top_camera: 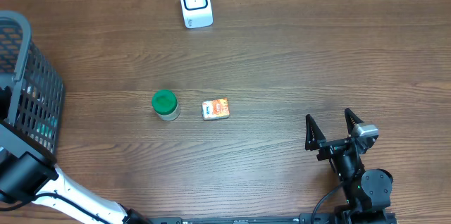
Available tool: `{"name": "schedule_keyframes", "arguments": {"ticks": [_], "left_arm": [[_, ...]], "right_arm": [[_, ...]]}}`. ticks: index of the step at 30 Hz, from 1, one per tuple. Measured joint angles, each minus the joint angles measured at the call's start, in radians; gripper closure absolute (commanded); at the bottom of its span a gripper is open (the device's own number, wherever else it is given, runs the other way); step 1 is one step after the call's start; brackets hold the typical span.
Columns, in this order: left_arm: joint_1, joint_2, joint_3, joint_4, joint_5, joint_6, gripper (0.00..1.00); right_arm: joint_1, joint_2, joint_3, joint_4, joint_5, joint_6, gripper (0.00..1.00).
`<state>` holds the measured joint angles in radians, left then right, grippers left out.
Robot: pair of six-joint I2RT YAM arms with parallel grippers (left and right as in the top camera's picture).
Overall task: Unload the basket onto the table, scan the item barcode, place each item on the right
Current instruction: 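Grasp the light-blue package in the basket and lift it out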
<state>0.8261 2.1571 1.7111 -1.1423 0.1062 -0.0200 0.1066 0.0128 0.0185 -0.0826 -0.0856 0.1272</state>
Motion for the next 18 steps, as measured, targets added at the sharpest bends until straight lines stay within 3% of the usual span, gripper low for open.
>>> {"name": "schedule_keyframes", "arguments": {"ticks": [2, 18], "left_arm": [[0.000, -0.001, -0.003, 0.002, 0.007, 0.000, 0.96], [0.000, -0.005, 0.063, -0.100, -0.049, -0.048, 0.96]], "right_arm": [[0.000, 0.000, 0.000, 0.000, 0.000, 0.000, 0.00], [0.000, 0.000, 0.000, 0.000, 0.000, 0.000, 0.00]]}}
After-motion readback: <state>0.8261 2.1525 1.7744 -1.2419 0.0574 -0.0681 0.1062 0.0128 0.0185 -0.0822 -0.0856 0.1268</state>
